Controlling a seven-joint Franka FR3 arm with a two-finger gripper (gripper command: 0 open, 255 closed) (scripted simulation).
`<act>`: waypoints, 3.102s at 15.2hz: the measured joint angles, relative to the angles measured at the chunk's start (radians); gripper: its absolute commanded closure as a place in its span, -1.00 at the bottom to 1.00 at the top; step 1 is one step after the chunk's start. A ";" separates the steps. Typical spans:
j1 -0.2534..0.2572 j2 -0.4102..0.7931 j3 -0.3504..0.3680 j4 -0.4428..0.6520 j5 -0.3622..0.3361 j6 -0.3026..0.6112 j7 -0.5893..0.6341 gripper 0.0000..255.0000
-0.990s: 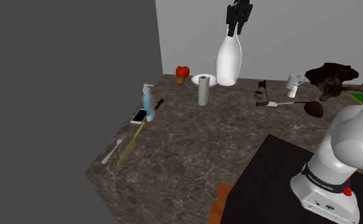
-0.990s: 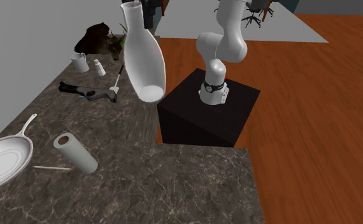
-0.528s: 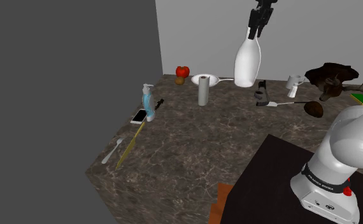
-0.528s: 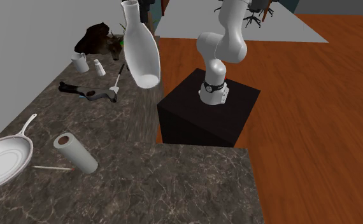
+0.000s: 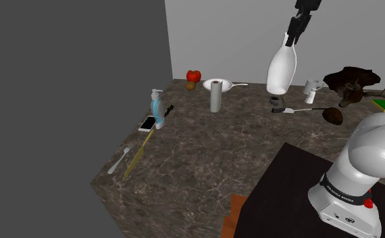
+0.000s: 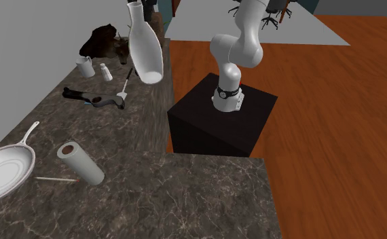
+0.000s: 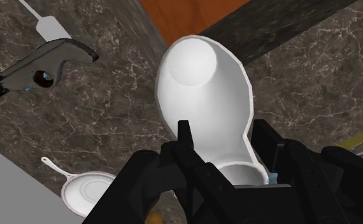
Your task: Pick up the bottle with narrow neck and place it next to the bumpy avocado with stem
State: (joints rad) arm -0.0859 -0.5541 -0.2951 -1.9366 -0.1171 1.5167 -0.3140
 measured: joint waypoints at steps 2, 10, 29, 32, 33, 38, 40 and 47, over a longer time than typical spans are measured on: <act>-0.012 -0.011 -0.034 -0.006 -0.016 -0.001 -0.042 1.00; -0.061 -0.047 -0.195 -0.039 -0.091 0.020 -0.233 1.00; -0.008 0.158 -0.743 0.147 -0.115 0.119 -0.736 1.00; 0.084 0.260 -0.940 0.233 -0.048 0.126 -0.858 1.00; 0.132 0.292 -1.023 0.262 -0.021 0.124 -0.899 1.00; 0.590 0.219 -1.508 0.435 -0.090 0.103 -0.953 1.00; 0.699 0.135 -1.583 0.515 -0.164 0.079 -0.940 1.00; 0.835 -0.004 -1.689 0.642 -0.274 0.061 -0.953 1.00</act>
State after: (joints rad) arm 0.7496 -0.5580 -1.9844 -1.2944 -0.3916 1.5773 -1.2666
